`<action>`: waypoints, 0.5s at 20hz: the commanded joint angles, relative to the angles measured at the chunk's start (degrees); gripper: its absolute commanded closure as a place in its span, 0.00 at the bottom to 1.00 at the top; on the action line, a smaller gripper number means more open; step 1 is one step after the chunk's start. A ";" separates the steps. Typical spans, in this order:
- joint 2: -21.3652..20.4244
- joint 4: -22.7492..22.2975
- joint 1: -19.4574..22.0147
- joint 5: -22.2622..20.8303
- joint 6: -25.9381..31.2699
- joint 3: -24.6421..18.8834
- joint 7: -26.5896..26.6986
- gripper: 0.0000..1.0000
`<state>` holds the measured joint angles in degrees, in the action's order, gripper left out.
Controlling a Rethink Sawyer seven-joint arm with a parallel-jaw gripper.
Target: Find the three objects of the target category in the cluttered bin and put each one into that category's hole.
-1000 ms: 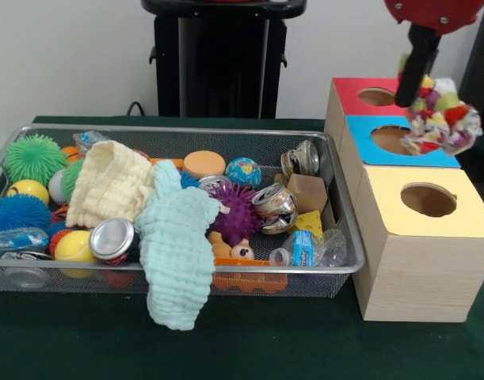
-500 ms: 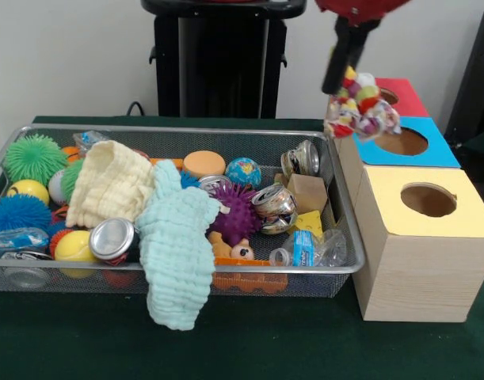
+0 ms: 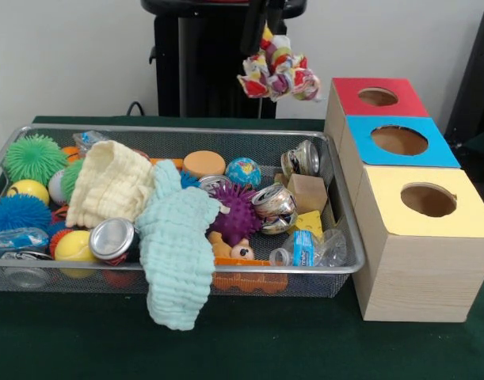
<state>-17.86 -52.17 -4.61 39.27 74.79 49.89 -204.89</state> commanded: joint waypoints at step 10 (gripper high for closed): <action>2.70 -1.53 1.05 -4.07 -1.29 -11.10 1.25 1.00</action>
<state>-17.69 -51.50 -4.60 37.93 73.87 46.59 -204.89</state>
